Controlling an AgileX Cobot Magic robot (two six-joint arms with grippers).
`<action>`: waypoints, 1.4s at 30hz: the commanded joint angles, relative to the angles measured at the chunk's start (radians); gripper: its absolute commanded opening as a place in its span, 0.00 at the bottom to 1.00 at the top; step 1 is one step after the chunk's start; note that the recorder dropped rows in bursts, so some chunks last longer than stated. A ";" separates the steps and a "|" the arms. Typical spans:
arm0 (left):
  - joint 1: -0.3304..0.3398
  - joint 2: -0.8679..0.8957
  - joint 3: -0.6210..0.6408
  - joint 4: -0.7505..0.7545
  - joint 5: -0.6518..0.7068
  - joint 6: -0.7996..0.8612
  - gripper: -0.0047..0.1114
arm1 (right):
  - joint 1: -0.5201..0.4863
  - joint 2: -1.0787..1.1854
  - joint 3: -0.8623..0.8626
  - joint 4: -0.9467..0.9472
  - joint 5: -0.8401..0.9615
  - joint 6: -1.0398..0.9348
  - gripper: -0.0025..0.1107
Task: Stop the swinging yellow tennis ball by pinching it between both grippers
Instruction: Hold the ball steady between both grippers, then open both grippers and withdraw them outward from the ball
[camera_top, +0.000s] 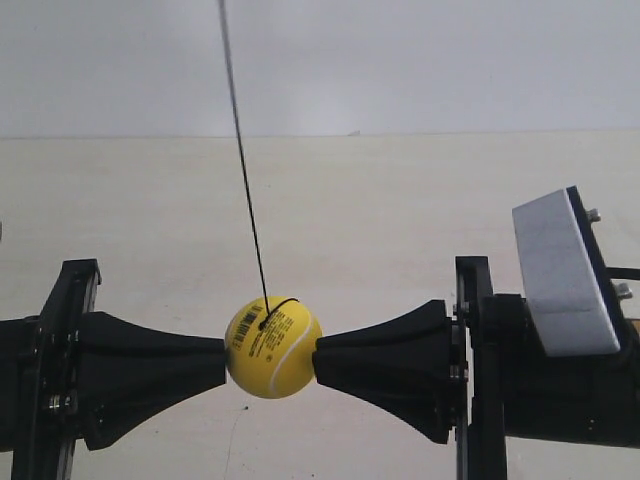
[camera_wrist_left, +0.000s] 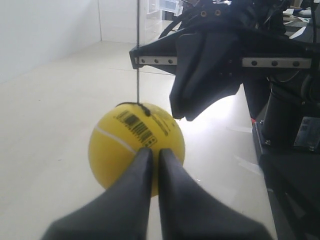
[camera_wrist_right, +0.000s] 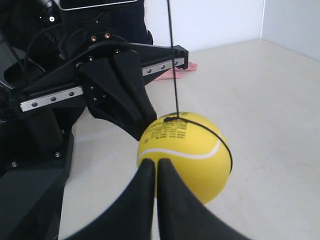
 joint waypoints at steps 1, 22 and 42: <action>-0.005 0.004 0.005 -0.001 -0.010 0.002 0.08 | 0.001 -0.001 -0.004 -0.003 -0.002 0.001 0.02; -0.003 0.004 0.005 -0.339 0.339 -0.053 0.08 | 0.001 -0.008 -0.004 0.262 0.345 -0.082 0.02; -0.003 -0.210 0.017 -0.435 0.597 -0.087 0.08 | 0.001 -0.189 -0.004 0.262 0.531 -0.068 0.02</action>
